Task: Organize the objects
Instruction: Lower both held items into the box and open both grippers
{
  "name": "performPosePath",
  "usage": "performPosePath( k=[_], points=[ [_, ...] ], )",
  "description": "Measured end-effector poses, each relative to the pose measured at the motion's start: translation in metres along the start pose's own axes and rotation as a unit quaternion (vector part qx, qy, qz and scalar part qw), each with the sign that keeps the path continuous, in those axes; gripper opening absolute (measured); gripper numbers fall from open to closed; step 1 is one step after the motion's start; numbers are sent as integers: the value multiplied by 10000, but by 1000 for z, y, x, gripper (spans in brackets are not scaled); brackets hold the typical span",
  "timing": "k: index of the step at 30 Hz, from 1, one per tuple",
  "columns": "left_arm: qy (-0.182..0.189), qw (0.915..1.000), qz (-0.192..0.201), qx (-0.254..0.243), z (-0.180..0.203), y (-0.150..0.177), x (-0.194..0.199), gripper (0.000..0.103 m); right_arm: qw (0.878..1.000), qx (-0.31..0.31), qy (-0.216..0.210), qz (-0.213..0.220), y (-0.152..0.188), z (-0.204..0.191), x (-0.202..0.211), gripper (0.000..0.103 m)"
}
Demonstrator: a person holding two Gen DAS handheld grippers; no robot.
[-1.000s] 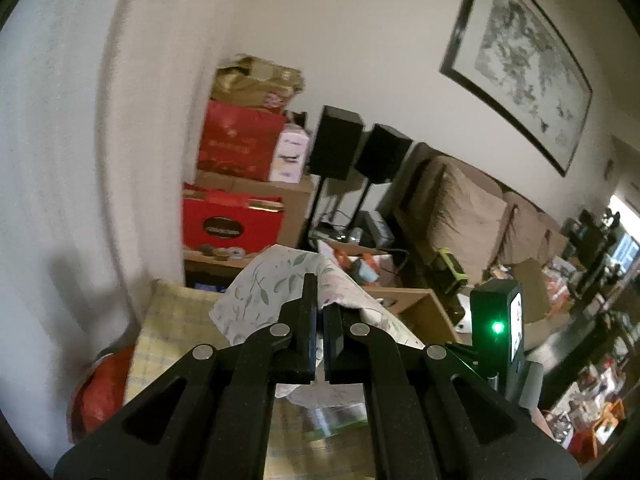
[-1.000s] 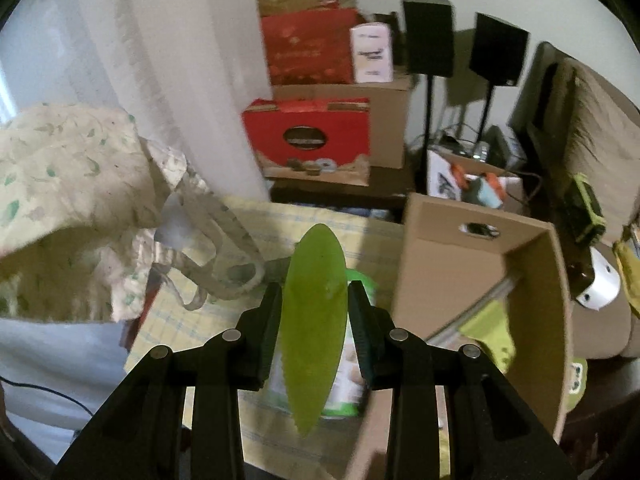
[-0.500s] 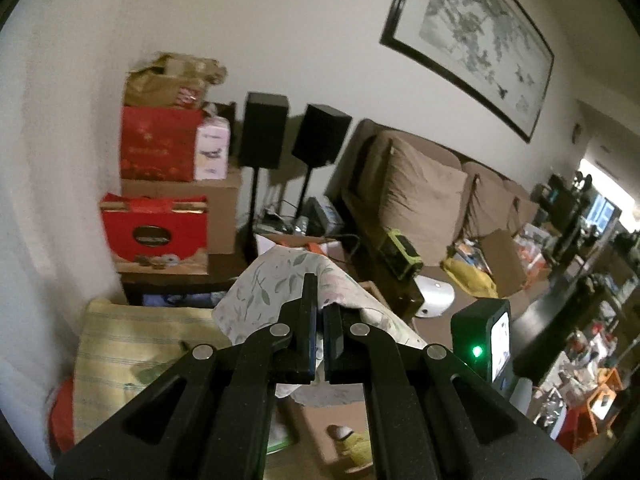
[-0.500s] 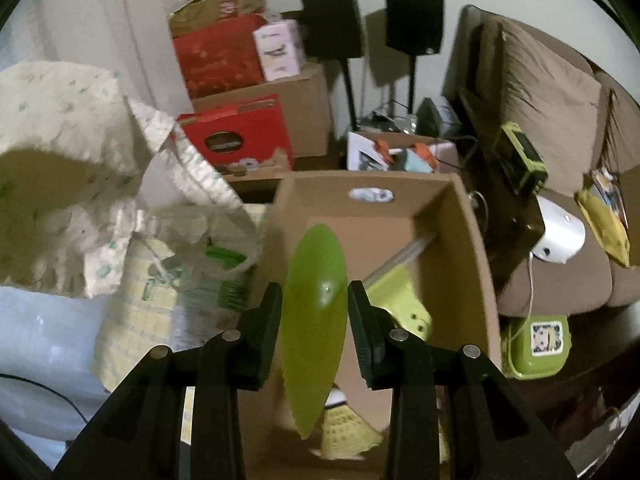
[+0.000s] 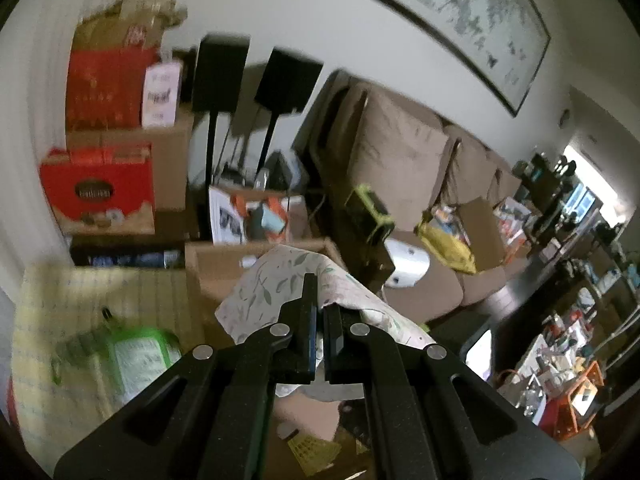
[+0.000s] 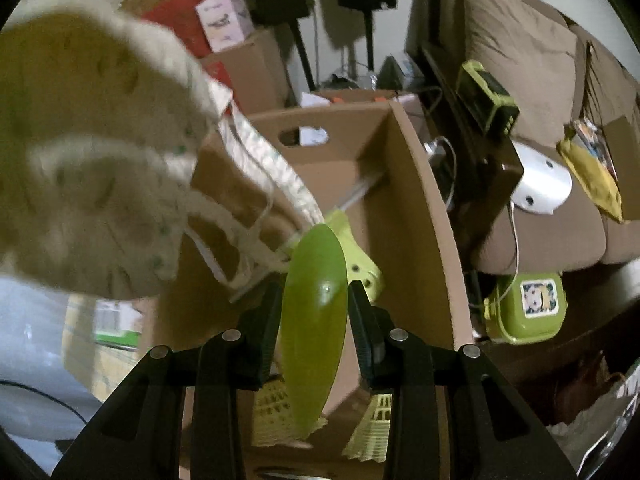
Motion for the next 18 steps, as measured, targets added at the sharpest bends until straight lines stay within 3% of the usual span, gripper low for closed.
performPosePath(
  k=[8, 18],
  points=[
    [-205, 9977, -620, -151, -4, 55, -56, 2, 9990, -327, -72, -308, 19, 26, -32, 33],
    [-552, 9886, -1193, -731, -7, 124, -77, 2, 9976, -500, -78, -464, 33, 31, -40, 35]
  ],
)
Point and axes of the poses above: each gripper's, at about its wrist camera, not at the fingertips, and x roughly against the way its jaws point, z to its right, y to its underside, the point moved 10 cm from there along -x, roughly the way its jaws point, and after that the axes turned 13 degrees about -y, right-handed, at the moved point
